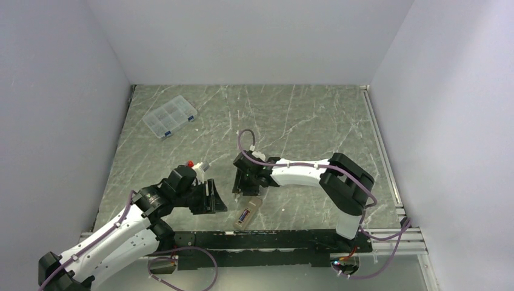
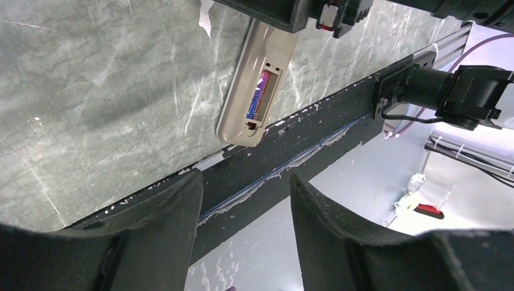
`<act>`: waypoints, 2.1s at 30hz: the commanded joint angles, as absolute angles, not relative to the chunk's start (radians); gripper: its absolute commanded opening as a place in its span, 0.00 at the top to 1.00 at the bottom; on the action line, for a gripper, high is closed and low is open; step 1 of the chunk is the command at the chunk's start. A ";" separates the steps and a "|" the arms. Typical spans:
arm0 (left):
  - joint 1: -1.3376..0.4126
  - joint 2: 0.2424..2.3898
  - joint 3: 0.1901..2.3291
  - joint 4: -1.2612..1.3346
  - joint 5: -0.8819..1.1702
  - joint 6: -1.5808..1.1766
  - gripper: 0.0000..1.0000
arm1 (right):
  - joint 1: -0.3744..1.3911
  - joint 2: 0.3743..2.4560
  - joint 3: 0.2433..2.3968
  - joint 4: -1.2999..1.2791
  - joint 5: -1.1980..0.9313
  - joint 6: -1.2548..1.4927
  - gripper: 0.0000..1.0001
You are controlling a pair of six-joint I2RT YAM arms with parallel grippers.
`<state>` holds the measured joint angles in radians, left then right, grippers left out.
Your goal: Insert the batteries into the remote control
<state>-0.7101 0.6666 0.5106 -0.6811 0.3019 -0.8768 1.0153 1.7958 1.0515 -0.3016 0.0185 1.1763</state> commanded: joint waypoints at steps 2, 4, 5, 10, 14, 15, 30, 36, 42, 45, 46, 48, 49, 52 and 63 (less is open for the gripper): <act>-0.707 0.648 0.505 -0.643 0.330 -0.859 0.40 | 1.017 1.849 1.099 -0.381 0.099 1.193 0.53; -0.707 0.648 0.504 -0.643 0.332 -0.859 0.40 | 1.017 1.864 1.114 -0.405 0.121 1.183 0.55; -0.707 0.647 0.503 -0.643 0.333 -0.859 0.39 | 1.017 1.872 1.125 -0.421 0.132 1.177 0.56; -0.707 0.647 0.502 -0.640 0.334 -0.858 0.39 | 1.020 1.898 1.152 -0.464 0.183 1.140 0.57; -0.706 0.647 0.502 -0.640 0.337 -0.857 0.39 | 1.021 1.919 1.174 -0.486 0.203 1.107 0.60; -0.707 0.646 0.502 -0.640 0.337 -0.857 0.39 | 1.023 1.928 1.181 -0.494 0.206 1.096 0.61; -0.707 0.643 0.503 -0.647 0.333 -0.865 0.39 | 1.065 2.003 1.226 -0.546 0.220 0.986 0.75; -0.707 0.643 0.508 -0.657 0.326 -0.871 0.39 | 1.091 2.041 1.264 -0.586 0.230 0.938 0.77; -0.707 0.637 0.508 -0.673 0.319 -0.886 0.39 | 1.110 2.058 1.276 -0.601 0.242 0.913 0.83; -0.707 0.633 0.510 -0.684 0.318 -0.897 0.39 | 1.115 2.058 1.276 -0.601 0.249 0.898 0.90; -0.707 0.631 0.512 -0.687 0.318 -0.902 0.39 | 1.116 2.056 1.278 -0.601 0.252 0.891 0.92; -0.706 0.626 0.512 -0.691 0.317 -0.913 0.39 | 1.118 2.053 1.279 -0.597 0.252 0.877 1.00; -0.707 0.624 0.510 -0.692 0.320 -0.920 0.39 | 1.119 2.048 1.279 -0.590 0.247 0.869 1.00; -0.707 0.616 0.500 -0.686 0.334 -0.945 0.39 | 1.120 2.021 1.269 -0.554 0.227 0.841 1.00; -0.707 0.604 0.421 -0.630 0.378 -1.060 0.39 | 1.119 1.838 1.215 -0.439 0.176 0.738 1.00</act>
<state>-0.7101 0.6121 0.4389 -0.6842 0.3439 -0.9958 1.1118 1.9144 1.2446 -0.4393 0.2073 0.7914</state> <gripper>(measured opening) 0.613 0.030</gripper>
